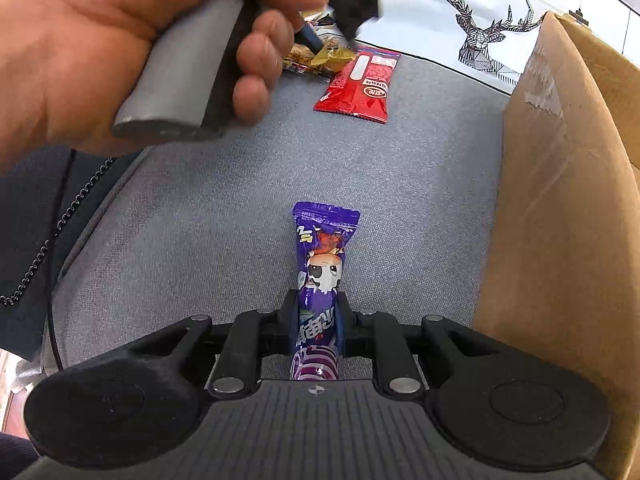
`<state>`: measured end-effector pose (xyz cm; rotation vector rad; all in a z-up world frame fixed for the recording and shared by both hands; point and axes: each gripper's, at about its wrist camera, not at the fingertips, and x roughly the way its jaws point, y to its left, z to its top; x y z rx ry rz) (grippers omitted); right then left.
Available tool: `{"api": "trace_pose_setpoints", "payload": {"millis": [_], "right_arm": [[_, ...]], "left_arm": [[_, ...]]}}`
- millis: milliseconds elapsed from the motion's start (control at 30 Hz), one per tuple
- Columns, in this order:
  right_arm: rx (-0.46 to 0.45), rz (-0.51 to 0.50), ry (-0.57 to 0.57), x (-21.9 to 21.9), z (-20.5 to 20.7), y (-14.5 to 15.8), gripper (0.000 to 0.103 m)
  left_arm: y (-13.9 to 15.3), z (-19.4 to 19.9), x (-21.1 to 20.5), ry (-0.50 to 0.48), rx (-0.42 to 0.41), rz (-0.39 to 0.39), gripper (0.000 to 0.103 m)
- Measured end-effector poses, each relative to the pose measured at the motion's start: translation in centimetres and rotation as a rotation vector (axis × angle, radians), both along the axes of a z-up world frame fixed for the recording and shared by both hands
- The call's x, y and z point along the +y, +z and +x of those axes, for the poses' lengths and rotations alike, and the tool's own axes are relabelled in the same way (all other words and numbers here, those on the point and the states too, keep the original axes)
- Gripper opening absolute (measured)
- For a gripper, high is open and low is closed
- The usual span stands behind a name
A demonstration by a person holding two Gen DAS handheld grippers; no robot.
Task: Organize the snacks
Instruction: 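Grasp the yellow wrapped snack with the left tool while the right tool holds the purple bar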
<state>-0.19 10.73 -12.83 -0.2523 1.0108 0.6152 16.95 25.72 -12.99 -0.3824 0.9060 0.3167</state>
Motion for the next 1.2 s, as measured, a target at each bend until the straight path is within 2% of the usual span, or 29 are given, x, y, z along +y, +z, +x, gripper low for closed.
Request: {"api": "trace_pose_setpoints", "payload": {"millis": [167, 367, 500, 567, 667, 700, 767, 800, 900, 933, 1067, 1133, 1200], "right_arm": [[0.002, 0.004, -0.011, 0.0, 0.0, 0.1, 0.018], [0.003, 0.022, -0.036, -0.1, 0.2, 0.5, 0.018], [0.003, 0.023, -0.036, -0.2, 0.1, 0.6, 0.019], [0.013, 0.019, -0.036, -0.1, 0.0, 0.6, 0.020], [0.023, 0.019, -0.038, 0.0, 0.3, 0.6, 0.021], [0.026, 0.021, -0.037, 0.0, 0.5, 0.6, 0.021], [0.026, 0.019, -0.033, 0.1, 0.6, 0.4, 0.021], [0.026, 0.014, -0.028, 0.2, 0.6, 0.3, 0.022], [0.027, 0.012, -0.019, 0.1, 0.6, 0.2, 0.022], [0.028, 0.011, -0.016, 0.2, 0.5, 0.1, 0.022], [0.020, -0.012, -0.006, 0.3, 0.4, -0.3, 0.023], [0.020, -0.012, -0.017, 0.4, 0.5, -0.3, 0.023], [0.019, -0.014, -0.024, 0.5, 0.6, -0.3, 0.022]], "left_arm": [[2.2, -3.0, -0.5, -0.027, 0.003, -0.016, 0.005], [5.6, -9.7, -1.8, -0.034, 0.005, -0.126, 0.005], [5.6, -14.0, -2.3, 0.014, 0.037, -0.202, 0.005], [4.4, -14.1, -1.9, 0.037, 0.091, -0.238, 0.017], [3.6, -13.1, -1.0, 0.075, 0.124, -0.259, 0.026], [3.6, -12.8, -0.8, 0.077, 0.121, -0.257, 0.028], [4.1, -12.3, -1.0, 0.062, 0.109, -0.240, 0.043], [4.2, -12.0, -1.3, 0.051, 0.117, -0.224, 0.044], [4.5, -11.7, -2.7, -0.069, 0.155, -0.154, 0.045], [4.5, -11.8, -3.3, -0.106, 0.168, -0.126, 0.049], [2.7, -12.7, -5.5, -0.211, 0.277, -0.018, 0.049], [2.0, -13.0, -6.3, -0.245, 0.306, 0.007, 0.049], [1.3, -13.2, -6.4, -0.255, 0.325, -0.002, 0.047]]}}
